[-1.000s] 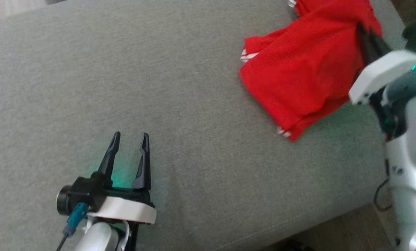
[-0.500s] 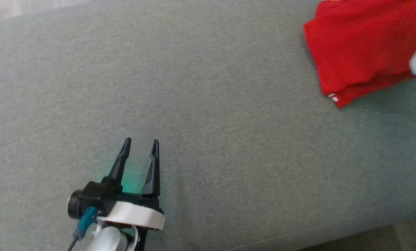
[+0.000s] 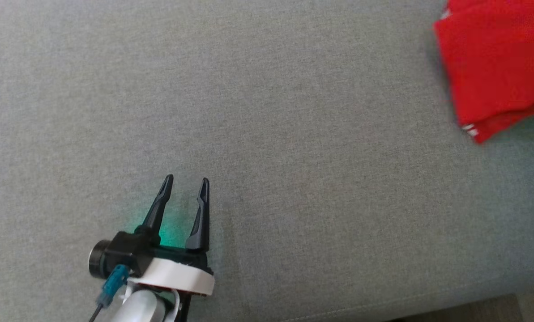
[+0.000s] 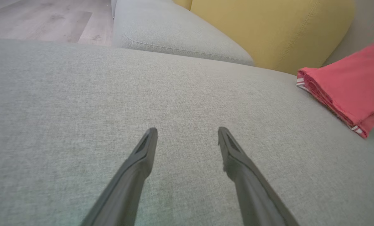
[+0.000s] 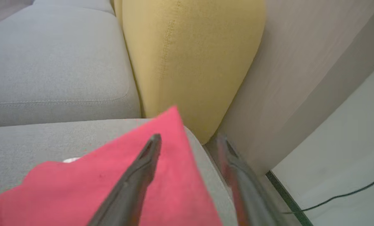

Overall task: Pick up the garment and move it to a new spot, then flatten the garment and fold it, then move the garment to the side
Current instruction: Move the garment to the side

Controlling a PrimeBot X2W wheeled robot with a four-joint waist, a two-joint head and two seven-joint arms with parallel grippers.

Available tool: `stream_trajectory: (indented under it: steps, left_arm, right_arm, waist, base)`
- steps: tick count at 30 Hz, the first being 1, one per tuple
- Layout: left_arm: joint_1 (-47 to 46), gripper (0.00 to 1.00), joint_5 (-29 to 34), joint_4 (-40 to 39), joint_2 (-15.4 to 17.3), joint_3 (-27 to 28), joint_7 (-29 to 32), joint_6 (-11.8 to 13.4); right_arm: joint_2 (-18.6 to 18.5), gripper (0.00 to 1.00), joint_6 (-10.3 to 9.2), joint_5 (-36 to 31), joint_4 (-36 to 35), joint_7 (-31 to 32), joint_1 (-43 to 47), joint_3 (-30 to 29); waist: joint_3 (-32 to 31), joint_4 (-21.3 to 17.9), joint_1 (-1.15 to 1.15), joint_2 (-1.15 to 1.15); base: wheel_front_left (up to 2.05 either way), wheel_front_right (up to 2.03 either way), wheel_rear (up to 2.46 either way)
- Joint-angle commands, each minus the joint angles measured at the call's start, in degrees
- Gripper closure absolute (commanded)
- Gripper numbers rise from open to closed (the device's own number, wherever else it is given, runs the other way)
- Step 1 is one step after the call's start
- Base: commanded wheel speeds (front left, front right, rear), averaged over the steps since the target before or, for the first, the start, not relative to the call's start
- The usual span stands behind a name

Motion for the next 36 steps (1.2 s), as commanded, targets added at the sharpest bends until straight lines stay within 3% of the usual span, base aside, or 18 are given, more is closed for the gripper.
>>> stream_trajectory:
  steps: [1, 10, 20, 32, 36]
  left_arm:
    - [-1.47, 0.00, 0.46, -1.93, 0.61, 1.55, 0.04, 0.32]
    - [-1.54, 0.00, 0.47, -2.87, 1.52, 1.73, 0.89, 1.05]
    - [-1.71, 0.00, -1.05, -2.15, 1.62, 3.39, -0.30, 1.44]
    - [3.35, 0.00, -5.40, -0.63, 1.52, 9.11, -2.51, 3.79]
    - [5.09, 0.00, -5.99, -0.03, 1.52, 9.52, -2.68, 4.06]
  right_arm:
    - [-0.58, 0.00, -0.04, -0.50, -0.92, -2.00, -1.84, -0.35]
    - [3.71, 0.00, -0.04, -1.91, 2.17, -6.46, -2.90, 1.69]
    - [7.36, 0.00, -0.04, -1.42, -1.38, -11.20, -1.18, 5.96]
    - [18.63, 0.00, -0.04, -1.06, -12.89, -14.07, 14.01, 9.21]
    - [20.57, 0.00, -0.04, -0.25, -15.73, -14.98, 19.45, 10.34]
  waist:
    - [0.34, -0.08, 0.00, 0.00]
    - [0.24, -1.59, 0.00, 0.00]
    - [-5.43, -0.76, 0.00, 0.00]
    - [-15.65, 4.91, 0.00, 0.00]
    - [-17.43, 6.50, 0.00, 0.00]
  base:
    - [0.00, 0.00, 0.00]
    - [0.00, 0.00, 0.00]
    - [0.00, 0.00, 0.00]
    - [0.00, 0.00, 0.00]
    - [0.00, 0.00, 0.00]
